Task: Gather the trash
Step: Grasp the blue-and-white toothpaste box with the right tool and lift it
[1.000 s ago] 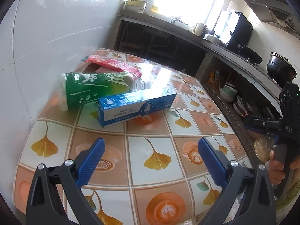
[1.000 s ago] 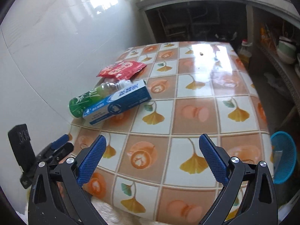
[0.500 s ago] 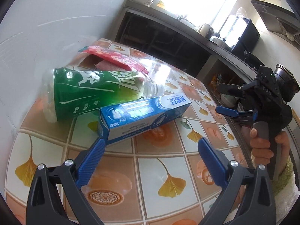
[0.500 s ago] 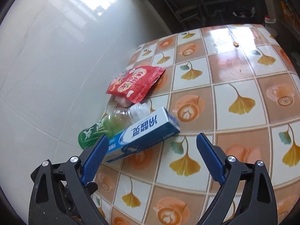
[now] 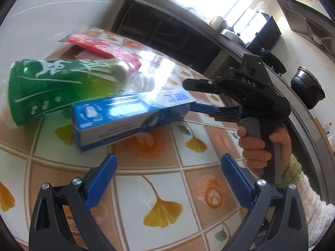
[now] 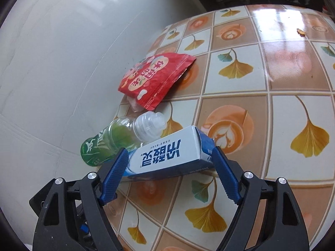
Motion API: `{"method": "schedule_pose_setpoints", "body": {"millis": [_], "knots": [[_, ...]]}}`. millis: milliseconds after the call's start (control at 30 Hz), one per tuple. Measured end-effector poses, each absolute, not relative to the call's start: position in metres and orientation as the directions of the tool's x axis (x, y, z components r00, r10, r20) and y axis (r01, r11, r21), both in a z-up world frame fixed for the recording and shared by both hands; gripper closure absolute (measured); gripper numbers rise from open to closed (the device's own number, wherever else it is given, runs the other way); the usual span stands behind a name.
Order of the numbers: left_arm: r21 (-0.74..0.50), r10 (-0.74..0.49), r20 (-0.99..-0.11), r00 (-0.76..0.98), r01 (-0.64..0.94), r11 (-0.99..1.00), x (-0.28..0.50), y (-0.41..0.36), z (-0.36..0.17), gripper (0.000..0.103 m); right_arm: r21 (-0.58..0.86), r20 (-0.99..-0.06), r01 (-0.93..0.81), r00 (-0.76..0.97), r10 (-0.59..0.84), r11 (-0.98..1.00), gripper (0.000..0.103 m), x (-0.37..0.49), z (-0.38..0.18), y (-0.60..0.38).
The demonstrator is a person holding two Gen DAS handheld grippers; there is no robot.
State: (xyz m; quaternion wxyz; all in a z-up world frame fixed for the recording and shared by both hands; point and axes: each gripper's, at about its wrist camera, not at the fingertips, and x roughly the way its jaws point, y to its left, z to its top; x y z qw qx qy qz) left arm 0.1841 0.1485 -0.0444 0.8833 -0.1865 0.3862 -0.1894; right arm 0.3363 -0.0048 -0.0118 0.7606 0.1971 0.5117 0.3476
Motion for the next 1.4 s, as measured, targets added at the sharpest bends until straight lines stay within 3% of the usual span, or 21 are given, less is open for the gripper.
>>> {"method": "schedule_pose_setpoints", "body": {"millis": [167,333,567,800,967,1233,1400], "knots": [[-0.414,-0.461,-0.597,0.657,0.24,0.878,0.167,0.131,-0.029,0.006,0.623,-0.66,-0.32,0.274,0.699,0.714,0.025,0.322,-0.003,-0.036],[-0.362,-0.272,-0.62,0.736,0.04,0.931,0.173,0.168,-0.031,0.006,0.652,-0.635,-0.292,0.292,0.715,0.699,0.025,0.323,-0.004,-0.053],[-0.364,-0.233,-0.683,0.692,-0.046,0.93,0.211,0.183,-0.055,0.006,0.681,-0.621,-0.27,0.277,0.733,0.68,0.025,0.345,-0.015,-0.024],[-0.396,-0.302,-0.668,0.68,0.019,0.918,0.214,0.159,-0.055,0.006,0.629,-0.664,-0.306,0.267,0.699,0.714,0.025,0.349,-0.02,-0.012],[-0.429,-0.429,-0.646,0.631,0.165,0.888,0.195,0.127,-0.045,0.006,0.629,-0.665,-0.279,0.291,0.688,0.726,0.024,0.346,-0.023,-0.043],[-0.572,-0.699,-0.587,0.408,0.402,0.715,0.163,0.048,-0.05,0.006,0.611,-0.682,-0.159,0.392,0.617,0.776,0.02,0.342,-0.022,-0.092],[-0.564,-0.73,-0.586,0.352,0.469,0.679,0.144,0.022,-0.05,0.006,0.577,-0.685,-0.125,0.464,0.562,0.807,0.02,0.328,-0.01,-0.113]]}}
